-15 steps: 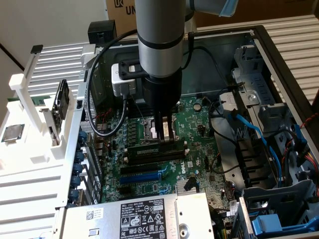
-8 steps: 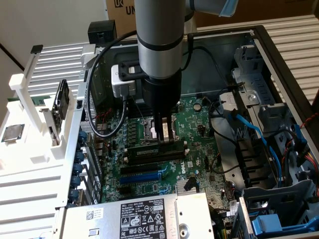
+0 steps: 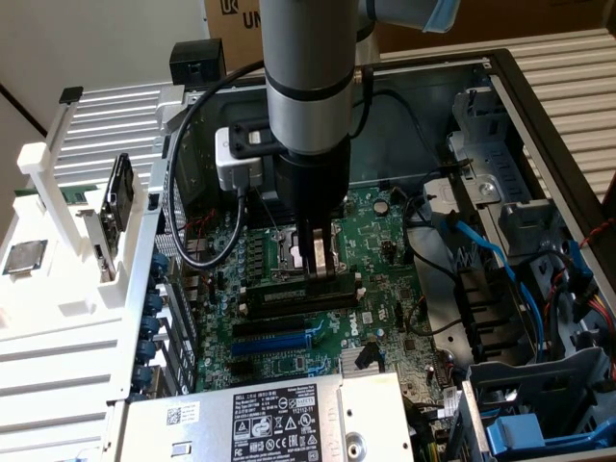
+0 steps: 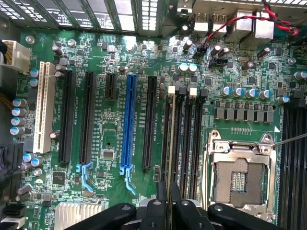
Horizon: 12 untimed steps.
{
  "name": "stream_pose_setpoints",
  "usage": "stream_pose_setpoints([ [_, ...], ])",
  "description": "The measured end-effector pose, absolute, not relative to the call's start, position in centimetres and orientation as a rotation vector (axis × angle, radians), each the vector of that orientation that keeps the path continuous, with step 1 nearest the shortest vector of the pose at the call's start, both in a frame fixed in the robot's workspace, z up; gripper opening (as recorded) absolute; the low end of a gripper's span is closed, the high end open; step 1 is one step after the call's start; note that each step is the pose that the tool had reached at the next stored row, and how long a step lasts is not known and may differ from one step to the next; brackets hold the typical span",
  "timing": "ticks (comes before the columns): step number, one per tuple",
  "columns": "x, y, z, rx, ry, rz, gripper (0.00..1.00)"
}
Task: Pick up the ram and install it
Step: 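Press down the ram until it locks into place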
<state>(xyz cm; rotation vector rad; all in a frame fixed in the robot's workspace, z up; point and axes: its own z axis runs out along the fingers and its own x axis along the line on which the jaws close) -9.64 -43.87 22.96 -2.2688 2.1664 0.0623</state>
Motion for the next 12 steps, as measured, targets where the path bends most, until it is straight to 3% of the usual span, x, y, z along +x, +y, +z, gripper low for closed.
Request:
stream_pose_setpoints([
  [12,-9.76,-43.86,22.68,-2.268,2.166,0.062,0.14],
])
